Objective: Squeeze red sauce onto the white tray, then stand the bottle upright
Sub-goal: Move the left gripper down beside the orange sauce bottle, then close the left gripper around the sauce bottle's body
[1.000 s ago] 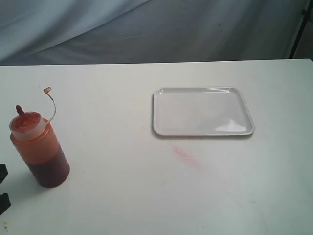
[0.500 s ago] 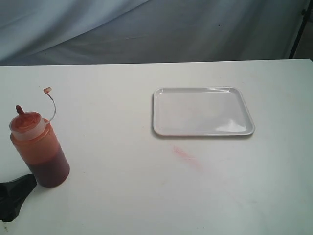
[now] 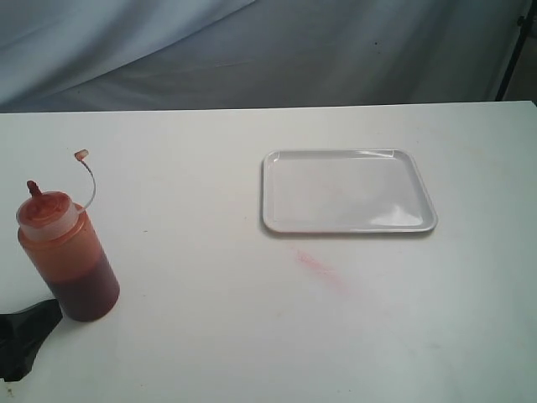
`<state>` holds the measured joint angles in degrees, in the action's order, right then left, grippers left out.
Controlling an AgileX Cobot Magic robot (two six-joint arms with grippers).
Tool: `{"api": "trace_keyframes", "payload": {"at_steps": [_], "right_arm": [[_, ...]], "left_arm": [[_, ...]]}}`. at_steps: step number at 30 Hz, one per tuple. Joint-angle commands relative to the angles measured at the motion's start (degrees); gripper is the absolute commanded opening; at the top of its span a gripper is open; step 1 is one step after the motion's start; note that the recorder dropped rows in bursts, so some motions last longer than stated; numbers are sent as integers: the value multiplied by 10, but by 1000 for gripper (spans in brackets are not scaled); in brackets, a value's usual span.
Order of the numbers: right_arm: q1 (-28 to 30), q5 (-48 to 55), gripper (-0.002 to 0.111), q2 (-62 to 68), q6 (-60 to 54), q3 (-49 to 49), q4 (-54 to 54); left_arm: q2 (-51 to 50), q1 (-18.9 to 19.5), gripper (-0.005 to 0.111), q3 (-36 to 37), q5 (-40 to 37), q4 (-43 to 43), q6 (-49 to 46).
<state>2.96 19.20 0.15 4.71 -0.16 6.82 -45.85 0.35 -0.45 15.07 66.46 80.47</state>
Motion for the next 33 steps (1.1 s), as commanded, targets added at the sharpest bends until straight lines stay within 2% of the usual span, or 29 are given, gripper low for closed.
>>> {"api": "trace_keyframes", "payload": {"at_steps": [1, 12, 19, 22, 28, 33], "right_arm": [[4, -5, 105, -1, 2, 2, 5], [4, -5, 105, -1, 2, 2, 5], [4, -5, 105, -1, 2, 2, 5], [4, -5, 105, -1, 2, 2, 5], [4, -5, 105, -1, 2, 2, 5], [4, -5, 105, -1, 2, 2, 5]], "left_arm": [[3, -4, 95, 4, -3, 4, 2], [2, -3, 95, 4, -5, -4, 17], [-19, -3, 95, 4, -4, -29, -23], [-50, -3, 95, -5, 1, -58, -51], [-148, -4, 95, -38, 16, -35, -61], [-253, -4, 95, -46, 62, -73, -145]]}}
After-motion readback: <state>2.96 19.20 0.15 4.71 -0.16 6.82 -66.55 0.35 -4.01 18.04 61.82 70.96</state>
